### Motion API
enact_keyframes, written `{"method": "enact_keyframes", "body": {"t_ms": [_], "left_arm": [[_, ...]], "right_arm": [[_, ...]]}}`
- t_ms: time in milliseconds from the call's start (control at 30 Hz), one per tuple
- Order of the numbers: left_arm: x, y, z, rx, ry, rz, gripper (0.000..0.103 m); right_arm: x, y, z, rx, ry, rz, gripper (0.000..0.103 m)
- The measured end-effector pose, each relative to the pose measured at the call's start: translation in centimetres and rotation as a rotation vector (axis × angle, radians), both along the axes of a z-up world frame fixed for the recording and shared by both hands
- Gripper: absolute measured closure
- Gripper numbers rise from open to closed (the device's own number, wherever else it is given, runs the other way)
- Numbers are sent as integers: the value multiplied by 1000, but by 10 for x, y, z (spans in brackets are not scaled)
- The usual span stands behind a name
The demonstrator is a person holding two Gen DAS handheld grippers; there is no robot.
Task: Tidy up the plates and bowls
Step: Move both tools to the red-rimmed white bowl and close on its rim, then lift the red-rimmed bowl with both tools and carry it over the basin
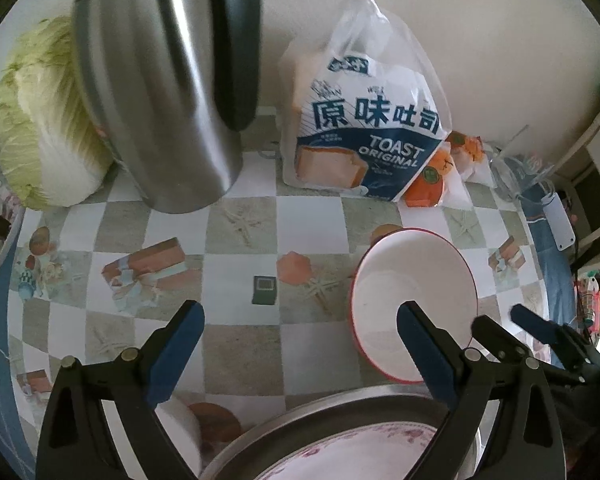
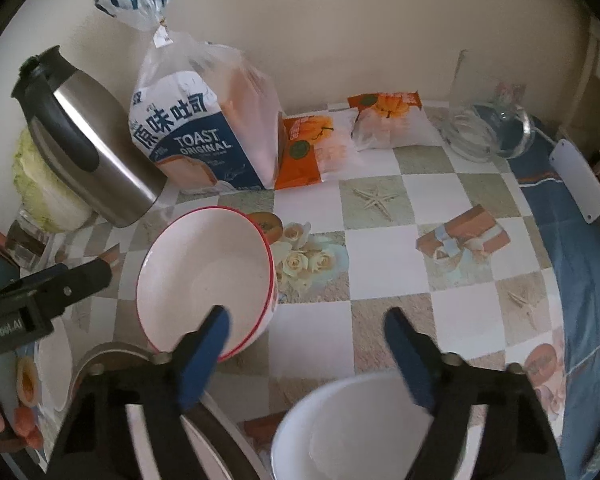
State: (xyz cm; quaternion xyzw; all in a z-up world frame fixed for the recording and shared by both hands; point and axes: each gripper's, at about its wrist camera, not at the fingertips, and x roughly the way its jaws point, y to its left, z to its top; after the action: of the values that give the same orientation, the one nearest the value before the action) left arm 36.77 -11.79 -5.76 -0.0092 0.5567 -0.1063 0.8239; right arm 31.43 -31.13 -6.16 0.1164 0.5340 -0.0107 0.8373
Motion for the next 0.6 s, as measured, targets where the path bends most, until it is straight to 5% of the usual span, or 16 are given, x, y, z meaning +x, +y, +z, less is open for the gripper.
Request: {"method": "enact_keyframes", "body": {"t_ms": [133, 300, 600], "left_arm": [[4, -14, -12, 15, 28, -21, 18], [10, -25, -29, 9, 73, -27, 47], [14, -37, -54, 5, 139, -52, 82]], "right_arm": [[8, 2, -12, 30, 28, 3, 53], [15, 10, -18, 56, 33, 33, 75], [30, 24, -36, 61, 92, 66, 84]]}}
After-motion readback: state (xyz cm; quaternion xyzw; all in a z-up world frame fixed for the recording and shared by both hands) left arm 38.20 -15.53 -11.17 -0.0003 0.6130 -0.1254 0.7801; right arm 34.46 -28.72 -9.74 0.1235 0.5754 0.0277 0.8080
